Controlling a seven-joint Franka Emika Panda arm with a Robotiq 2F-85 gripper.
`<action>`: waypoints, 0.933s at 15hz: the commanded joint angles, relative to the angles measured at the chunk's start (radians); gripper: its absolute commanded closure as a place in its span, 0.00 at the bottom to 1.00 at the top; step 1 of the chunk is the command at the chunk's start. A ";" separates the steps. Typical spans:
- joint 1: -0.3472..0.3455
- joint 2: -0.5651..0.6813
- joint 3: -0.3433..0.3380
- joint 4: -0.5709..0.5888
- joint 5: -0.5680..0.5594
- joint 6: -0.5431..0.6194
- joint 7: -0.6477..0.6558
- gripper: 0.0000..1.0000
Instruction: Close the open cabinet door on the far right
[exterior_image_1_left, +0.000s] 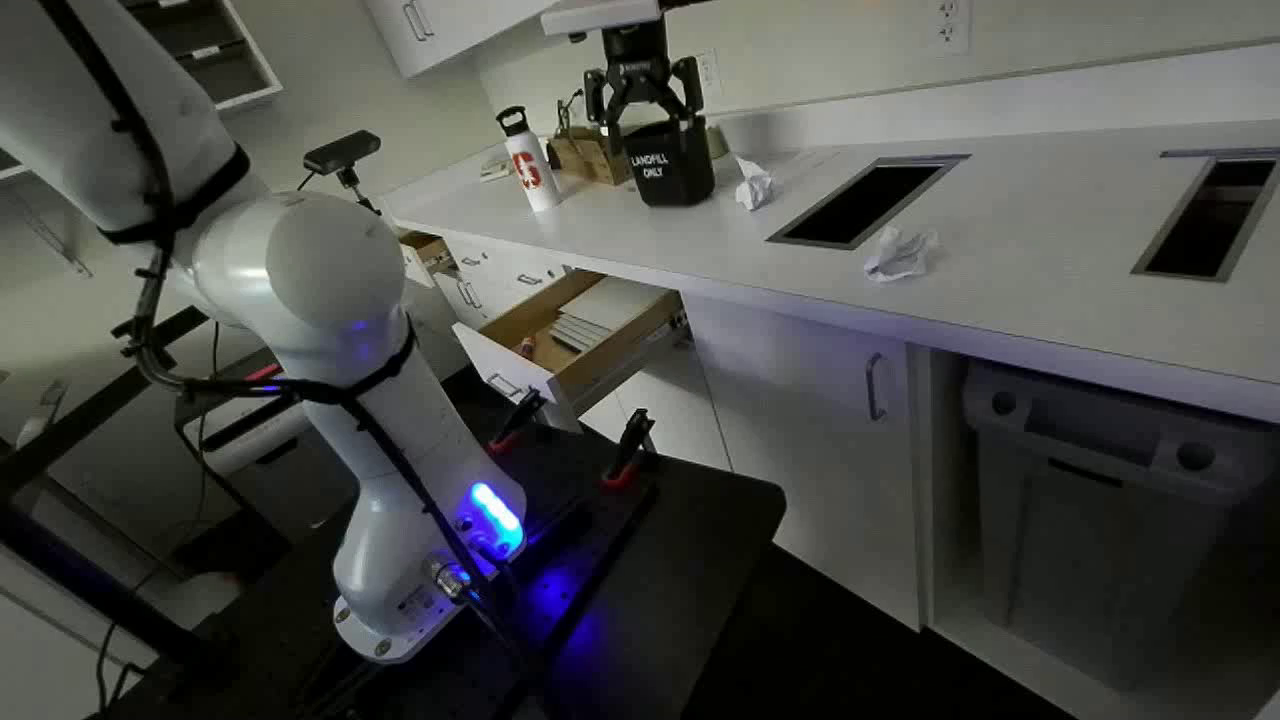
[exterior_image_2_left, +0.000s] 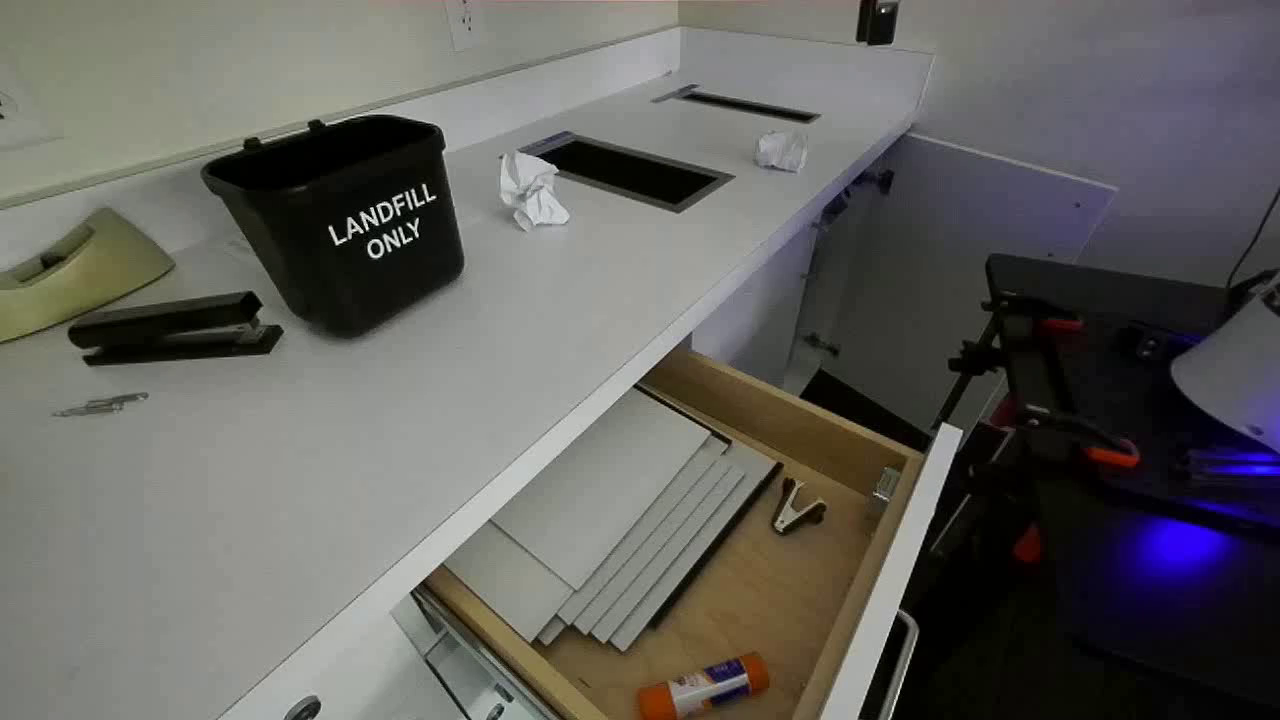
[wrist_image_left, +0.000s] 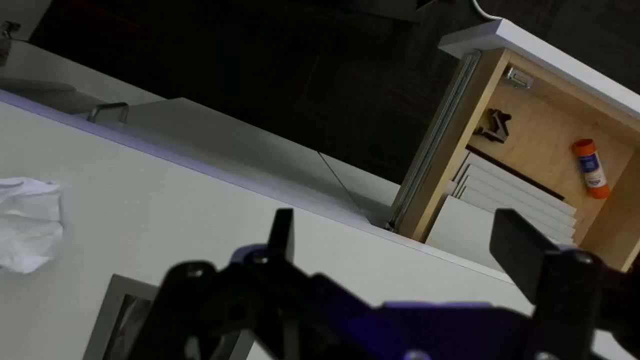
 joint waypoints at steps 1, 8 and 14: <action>-0.028 0.002 0.027 0.001 0.007 -0.002 -0.005 0.00; -0.028 0.002 0.027 0.001 0.007 -0.002 -0.005 0.00; -0.060 -0.004 0.021 -0.001 0.002 0.024 0.083 0.00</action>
